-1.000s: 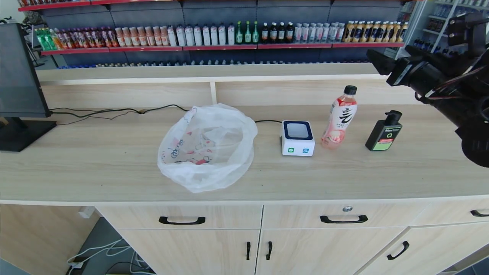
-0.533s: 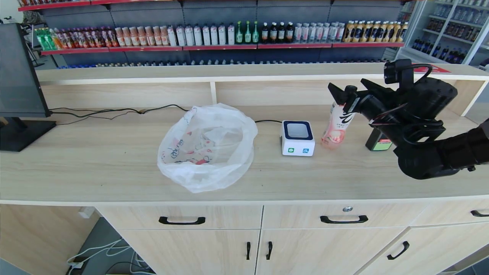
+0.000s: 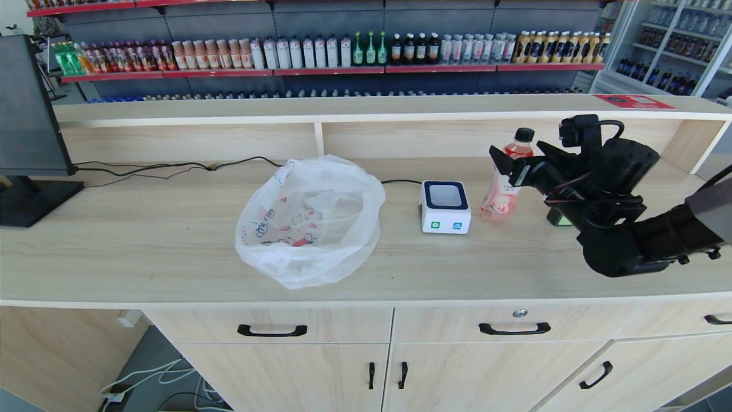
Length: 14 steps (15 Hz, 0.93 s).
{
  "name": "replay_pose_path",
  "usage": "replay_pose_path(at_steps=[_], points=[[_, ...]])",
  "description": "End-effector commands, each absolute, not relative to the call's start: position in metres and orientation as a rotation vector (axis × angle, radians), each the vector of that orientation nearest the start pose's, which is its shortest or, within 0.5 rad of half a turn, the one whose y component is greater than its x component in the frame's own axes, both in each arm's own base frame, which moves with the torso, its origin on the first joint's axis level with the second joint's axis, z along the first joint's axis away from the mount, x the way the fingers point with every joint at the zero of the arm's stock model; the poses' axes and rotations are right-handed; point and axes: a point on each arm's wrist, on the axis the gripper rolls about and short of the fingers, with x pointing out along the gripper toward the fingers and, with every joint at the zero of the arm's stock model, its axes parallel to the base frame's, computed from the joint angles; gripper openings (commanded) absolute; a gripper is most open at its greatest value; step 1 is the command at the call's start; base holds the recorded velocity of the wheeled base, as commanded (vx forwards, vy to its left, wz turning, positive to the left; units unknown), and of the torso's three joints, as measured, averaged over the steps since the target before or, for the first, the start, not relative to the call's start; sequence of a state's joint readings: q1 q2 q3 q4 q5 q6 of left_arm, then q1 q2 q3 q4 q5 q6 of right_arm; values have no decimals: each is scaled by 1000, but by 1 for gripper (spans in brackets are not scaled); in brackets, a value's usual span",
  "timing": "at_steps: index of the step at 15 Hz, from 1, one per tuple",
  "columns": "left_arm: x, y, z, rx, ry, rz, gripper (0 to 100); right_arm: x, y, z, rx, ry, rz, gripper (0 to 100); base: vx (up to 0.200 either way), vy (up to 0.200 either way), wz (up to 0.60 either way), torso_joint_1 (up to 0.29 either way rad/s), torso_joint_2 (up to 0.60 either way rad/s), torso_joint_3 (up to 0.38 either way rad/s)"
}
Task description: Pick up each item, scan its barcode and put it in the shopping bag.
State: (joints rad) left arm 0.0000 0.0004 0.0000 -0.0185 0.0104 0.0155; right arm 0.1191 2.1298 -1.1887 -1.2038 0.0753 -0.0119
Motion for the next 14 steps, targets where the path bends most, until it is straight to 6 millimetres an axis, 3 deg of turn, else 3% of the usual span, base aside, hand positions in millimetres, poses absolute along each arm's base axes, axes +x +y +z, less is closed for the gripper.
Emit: replay_pose_path(at_steps=[1,10,14], points=[[-23,0,78,15,-20,11,100,423,49,174,-6,-241,180,100,0,0,0,0,0,0],[-23,0,78,11,-21,11,100,441,45,136,47,-157,177,100,0,0,0,0,0,0],[-23,0,78,9,-21,11,100,454,45,131,114,-170,184,100,0,0,0,0,0,0]])
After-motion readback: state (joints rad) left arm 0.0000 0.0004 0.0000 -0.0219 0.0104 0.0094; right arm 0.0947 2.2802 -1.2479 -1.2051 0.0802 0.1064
